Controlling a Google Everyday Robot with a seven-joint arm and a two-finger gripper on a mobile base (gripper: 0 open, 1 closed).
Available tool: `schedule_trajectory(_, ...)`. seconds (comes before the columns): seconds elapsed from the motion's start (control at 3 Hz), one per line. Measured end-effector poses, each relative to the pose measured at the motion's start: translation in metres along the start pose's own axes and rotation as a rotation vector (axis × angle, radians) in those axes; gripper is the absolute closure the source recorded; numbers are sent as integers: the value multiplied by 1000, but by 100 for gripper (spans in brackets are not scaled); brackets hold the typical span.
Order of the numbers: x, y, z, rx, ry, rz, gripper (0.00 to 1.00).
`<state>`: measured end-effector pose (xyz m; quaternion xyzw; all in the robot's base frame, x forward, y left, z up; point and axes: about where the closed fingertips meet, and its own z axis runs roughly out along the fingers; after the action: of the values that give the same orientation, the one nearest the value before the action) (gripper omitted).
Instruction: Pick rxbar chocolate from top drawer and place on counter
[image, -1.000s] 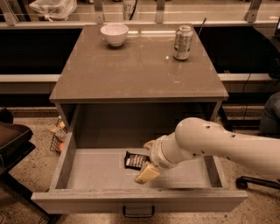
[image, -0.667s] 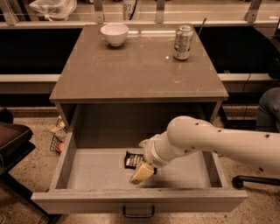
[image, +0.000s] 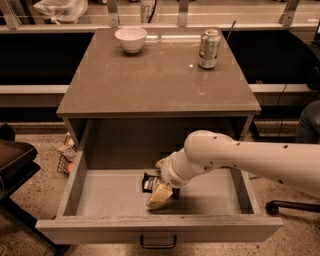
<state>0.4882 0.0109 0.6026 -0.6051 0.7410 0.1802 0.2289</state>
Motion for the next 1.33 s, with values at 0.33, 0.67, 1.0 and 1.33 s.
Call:
schedule_trajectory(0.33,3,-6,10,-13,7,1,20)
schedule_trajectory(0.67,22,-8,14,-24,45,18,38)
schedule_trajectory(1.0,18,-8,8,-24,45,18,60)
schedule_trajectory(1.33,14,-8,1,-23,45,18,84)
